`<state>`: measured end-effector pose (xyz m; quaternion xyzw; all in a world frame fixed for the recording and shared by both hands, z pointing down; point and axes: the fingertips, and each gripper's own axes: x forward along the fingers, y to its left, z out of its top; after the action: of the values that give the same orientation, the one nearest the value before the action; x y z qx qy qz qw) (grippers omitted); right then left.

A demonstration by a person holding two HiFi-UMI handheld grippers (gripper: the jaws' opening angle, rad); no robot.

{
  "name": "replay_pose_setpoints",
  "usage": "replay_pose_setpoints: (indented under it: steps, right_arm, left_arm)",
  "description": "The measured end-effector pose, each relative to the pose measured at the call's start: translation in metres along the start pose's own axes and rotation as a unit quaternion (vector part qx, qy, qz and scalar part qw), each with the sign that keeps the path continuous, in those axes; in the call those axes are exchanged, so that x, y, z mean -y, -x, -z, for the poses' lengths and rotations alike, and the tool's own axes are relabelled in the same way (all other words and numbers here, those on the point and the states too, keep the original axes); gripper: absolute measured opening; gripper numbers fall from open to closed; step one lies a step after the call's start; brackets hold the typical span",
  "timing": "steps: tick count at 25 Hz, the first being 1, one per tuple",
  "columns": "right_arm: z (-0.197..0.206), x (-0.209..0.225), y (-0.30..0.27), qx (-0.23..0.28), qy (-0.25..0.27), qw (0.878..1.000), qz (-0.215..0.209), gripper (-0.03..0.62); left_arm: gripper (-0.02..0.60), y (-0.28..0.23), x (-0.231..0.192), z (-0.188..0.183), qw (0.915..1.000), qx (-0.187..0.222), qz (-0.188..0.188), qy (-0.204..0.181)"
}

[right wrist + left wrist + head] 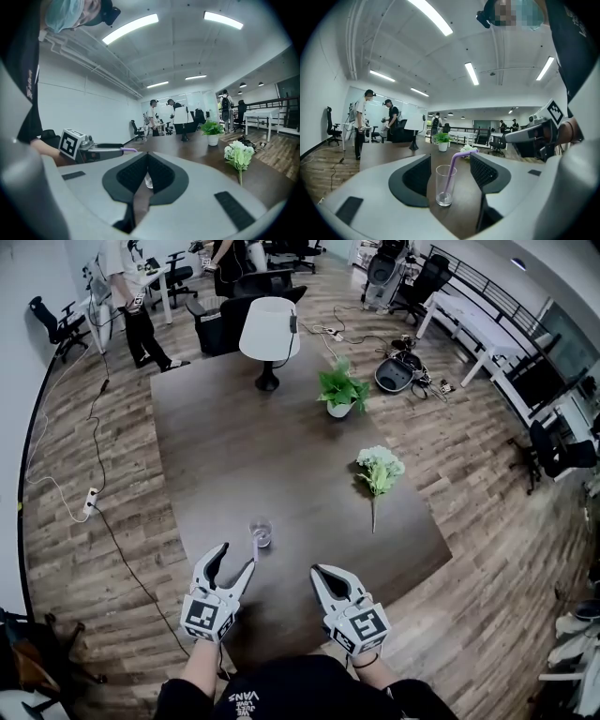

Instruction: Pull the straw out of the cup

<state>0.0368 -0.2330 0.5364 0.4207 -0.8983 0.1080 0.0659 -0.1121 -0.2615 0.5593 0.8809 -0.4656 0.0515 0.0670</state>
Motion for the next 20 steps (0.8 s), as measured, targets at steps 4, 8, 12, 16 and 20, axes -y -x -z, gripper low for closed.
replay_pose_setpoints:
  steps: [4,8,12,16,20]
  right_arm:
    - [0.002,0.004,0.003,-0.004,-0.002,1.000,0.006,0.017]
    - [0.005,0.008,0.006,-0.007,-0.004,1.000,0.009,0.017]
    - [0.007,0.010,0.007,-0.011,-0.006,1.000,0.012,0.017]
    - [0.007,0.013,0.008,-0.013,-0.006,1.000,0.016,0.017]
    - [0.008,0.016,0.010,-0.013,-0.007,1.000,0.020,0.017]
  left_arm:
    - [0.284,-0.010,0.002,0.011,0.9997,-0.018,0.010,-0.012]
    - [0.291,-0.022,0.008,0.017,0.9989,-0.033,0.022,-0.023]
    - [0.291,-0.034,0.008,0.015,0.9990,-0.026,0.025,-0.028]
    - [0.291,-0.043,0.008,0.009,0.9988,-0.021,0.029,-0.033]
    - [0.291,-0.050,0.009,0.010,0.9987,-0.021,0.033,-0.033]
